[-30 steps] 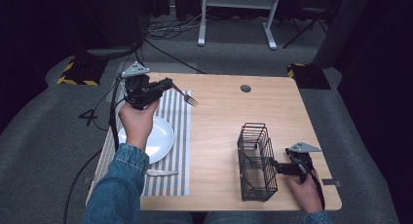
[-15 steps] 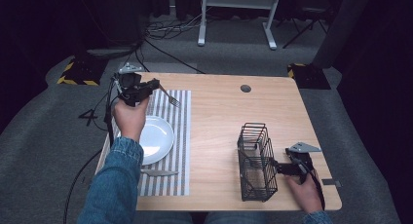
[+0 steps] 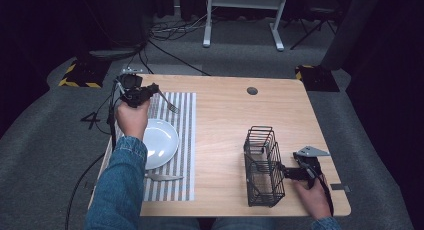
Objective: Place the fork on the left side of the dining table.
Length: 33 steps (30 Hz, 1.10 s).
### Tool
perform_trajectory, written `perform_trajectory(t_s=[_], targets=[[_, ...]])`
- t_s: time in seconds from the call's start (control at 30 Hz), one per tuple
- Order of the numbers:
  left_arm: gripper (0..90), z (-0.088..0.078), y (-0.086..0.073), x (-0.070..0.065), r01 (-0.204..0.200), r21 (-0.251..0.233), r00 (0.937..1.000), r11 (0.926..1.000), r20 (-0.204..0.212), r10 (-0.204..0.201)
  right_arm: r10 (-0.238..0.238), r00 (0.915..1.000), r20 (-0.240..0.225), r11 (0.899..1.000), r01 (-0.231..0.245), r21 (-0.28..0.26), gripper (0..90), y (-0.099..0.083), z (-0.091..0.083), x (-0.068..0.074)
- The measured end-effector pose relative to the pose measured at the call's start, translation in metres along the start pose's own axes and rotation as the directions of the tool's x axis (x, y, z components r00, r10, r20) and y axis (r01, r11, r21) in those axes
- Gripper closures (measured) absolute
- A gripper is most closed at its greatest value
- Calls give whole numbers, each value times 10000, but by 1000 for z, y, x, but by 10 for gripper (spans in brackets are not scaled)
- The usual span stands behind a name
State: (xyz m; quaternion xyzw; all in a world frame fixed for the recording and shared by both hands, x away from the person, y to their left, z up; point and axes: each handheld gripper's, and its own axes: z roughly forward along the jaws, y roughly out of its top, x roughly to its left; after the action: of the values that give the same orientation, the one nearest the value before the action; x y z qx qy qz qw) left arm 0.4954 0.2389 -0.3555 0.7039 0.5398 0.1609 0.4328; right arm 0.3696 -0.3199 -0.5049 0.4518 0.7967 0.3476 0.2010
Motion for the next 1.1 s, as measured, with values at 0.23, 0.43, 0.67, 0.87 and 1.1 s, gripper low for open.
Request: perform_trajectory(t_s=[0.23, 0.43, 0.67, 0.87, 1.1], targets=[[865, 1, -4, 12, 248, 168, 9994, 9996, -257, -244, 2, 10000, 2, 10000, -2, 0, 165, 0, 0, 0], [866, 6, -8, 18, 471, 342, 9986, 9983, -252, -462, 1, 10000, 3, 10000, -1, 0, 165, 0, 0, 0], [865, 7, -8, 19, 567, 400, 9983, 9976, -131, -562, 2, 10000, 3, 10000, -2, -1, 165, 0, 0, 0], [865, 9, -8, 17, 463, 468, 9988, 9978, -174, -455, -1, 10000, 6, 10000, 1, 1, 165, 0, 0, 0], [841, 11, -8, 26, 559, 512, 9976, 9971, -444, -536, 15, 10000, 10, 10000, -15, 10, 165, 0, 0, 0]])
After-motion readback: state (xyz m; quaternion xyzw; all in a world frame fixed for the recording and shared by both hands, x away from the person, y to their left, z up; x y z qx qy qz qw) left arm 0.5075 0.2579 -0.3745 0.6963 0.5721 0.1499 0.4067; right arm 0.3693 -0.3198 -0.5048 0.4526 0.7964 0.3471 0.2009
